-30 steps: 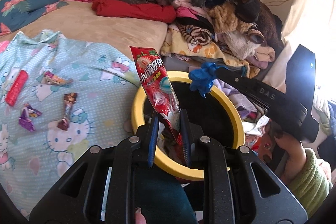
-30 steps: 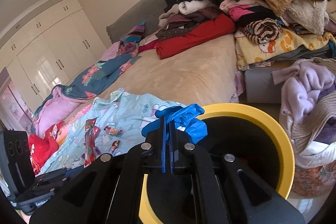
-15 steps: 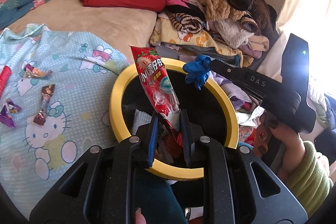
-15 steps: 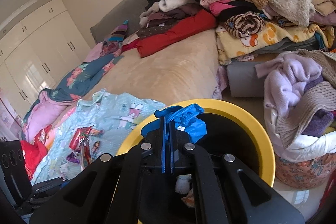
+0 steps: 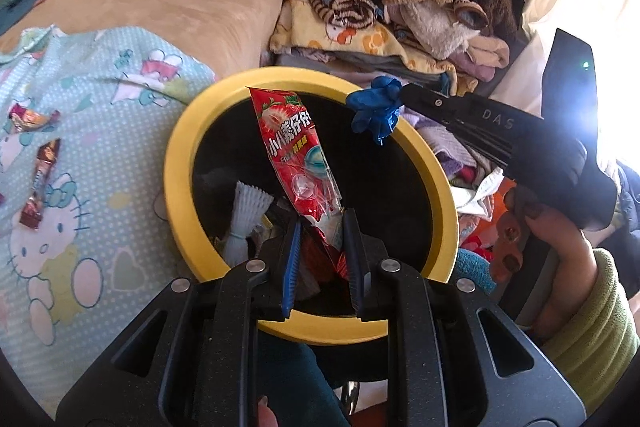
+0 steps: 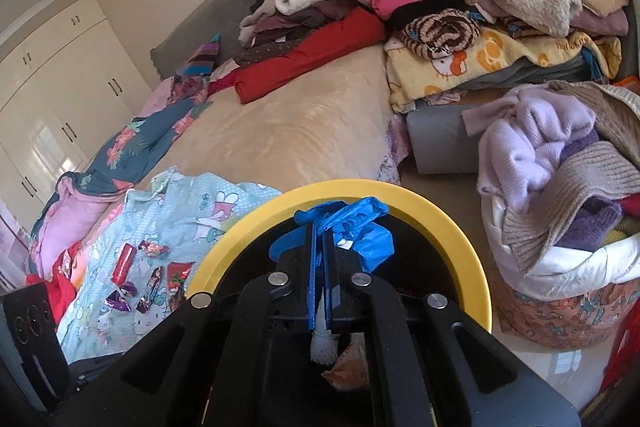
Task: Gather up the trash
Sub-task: 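Carry the red candy packet and blue item over the bin with both tools, then open the left tool dropping the red packet while the right tool drops the blue item, then reach the left tool to the purple wrapper while the right tool reaches the brown candy bar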
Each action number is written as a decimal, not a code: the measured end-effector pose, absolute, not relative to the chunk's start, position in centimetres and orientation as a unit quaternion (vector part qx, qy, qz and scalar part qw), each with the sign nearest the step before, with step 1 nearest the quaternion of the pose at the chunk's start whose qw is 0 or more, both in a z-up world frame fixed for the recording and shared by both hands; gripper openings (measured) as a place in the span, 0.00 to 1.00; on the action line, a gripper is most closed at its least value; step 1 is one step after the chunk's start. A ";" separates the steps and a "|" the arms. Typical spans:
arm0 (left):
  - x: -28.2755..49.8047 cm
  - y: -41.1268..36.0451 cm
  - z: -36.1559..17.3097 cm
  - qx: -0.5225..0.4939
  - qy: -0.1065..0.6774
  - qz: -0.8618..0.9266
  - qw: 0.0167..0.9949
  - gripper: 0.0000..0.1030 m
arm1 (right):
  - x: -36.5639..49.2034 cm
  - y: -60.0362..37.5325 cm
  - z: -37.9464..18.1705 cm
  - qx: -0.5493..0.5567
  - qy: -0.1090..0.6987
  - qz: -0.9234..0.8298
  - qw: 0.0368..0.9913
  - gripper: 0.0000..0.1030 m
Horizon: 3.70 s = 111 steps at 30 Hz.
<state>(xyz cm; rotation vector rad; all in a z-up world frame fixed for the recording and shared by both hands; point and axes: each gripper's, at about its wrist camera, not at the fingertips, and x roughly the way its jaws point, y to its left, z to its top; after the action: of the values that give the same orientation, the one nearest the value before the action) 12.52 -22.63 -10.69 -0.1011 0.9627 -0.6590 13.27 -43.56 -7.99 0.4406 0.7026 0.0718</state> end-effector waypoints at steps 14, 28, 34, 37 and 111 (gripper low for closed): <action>13.9 -21.7 -10.8 -0.055 0.452 -0.281 0.845 0.54 | 13.4 -44.0 -8.8 0.240 0.351 0.030 0.904 0.50; 13.2 -18.2 -7.0 -0.051 0.392 -0.227 0.890 0.90 | 13.3 -41.7 -7.0 0.193 0.339 0.031 0.920 0.69; 13.0 -16.2 -5.7 -0.044 0.368 -0.201 0.907 0.90 | 13.1 -39.7 -5.8 0.166 0.328 0.043 0.929 0.74; 13.1 -15.3 -5.3 -0.047 0.361 -0.189 0.912 0.90 | 13.0 -38.7 -5.3 0.156 0.324 0.052 0.932 0.74; 16.9 5.6 -12.6 -0.268 0.430 -0.048 0.861 0.25 | 20.9 -14.3 -13.9 0.083 0.491 0.223 0.838 0.18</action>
<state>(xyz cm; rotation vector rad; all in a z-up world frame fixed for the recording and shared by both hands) 16.95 5.59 -12.56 -0.5616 0.9012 -0.0997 20.94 -14.26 -13.95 0.1745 1.0376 0.4707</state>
